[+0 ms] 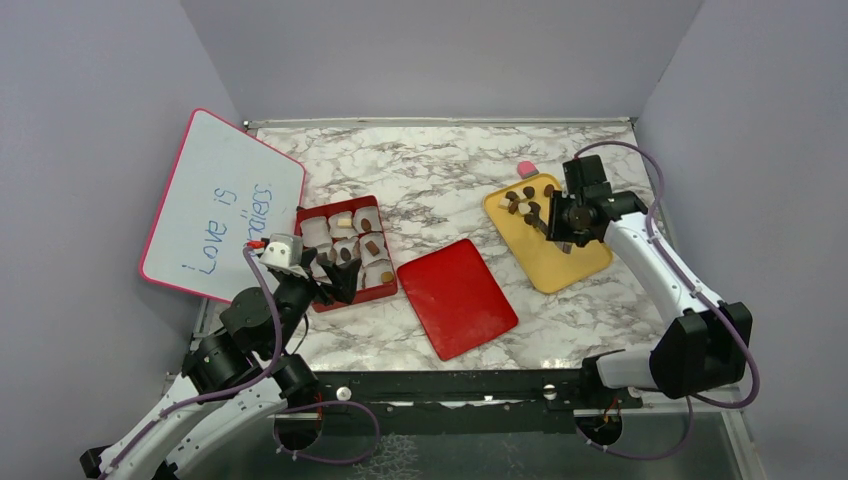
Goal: Pack the chocolate
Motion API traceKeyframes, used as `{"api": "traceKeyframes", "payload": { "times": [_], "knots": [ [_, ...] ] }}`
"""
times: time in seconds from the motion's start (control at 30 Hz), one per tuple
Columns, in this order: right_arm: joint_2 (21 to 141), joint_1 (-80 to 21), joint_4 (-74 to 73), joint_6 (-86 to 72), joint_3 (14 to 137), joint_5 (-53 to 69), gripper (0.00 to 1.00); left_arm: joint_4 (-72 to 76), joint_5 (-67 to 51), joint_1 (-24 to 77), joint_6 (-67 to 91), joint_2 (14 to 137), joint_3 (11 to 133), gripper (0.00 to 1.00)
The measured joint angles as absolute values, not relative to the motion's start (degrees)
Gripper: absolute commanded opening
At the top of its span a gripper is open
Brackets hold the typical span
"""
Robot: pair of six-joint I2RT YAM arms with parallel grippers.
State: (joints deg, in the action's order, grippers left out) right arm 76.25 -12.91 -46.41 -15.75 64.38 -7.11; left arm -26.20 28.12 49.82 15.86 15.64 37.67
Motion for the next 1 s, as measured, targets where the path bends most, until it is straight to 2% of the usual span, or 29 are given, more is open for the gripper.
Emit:
{"api": "traceKeyframes", "payload": {
  "times": [0.47, 0.77, 1.0],
  "knots": [
    [81.78, -12.91, -43.0, -14.9, 63.68, -7.07, 0.4, -26.22, 28.73, 49.82, 15.84, 15.62, 37.67, 0.99],
    [82.72, -13.34, -42.89, -14.7, 63.7, -8.29, 0.32, -26.22, 28.99, 49.82, 15.84, 15.46, 37.67, 0.99],
    [82.65, -15.64, -44.25, -14.94, 64.4, -10.81, 0.3, -26.22, 29.04, 49.82, 15.84, 15.29, 37.67, 0.99]
  ]
}}
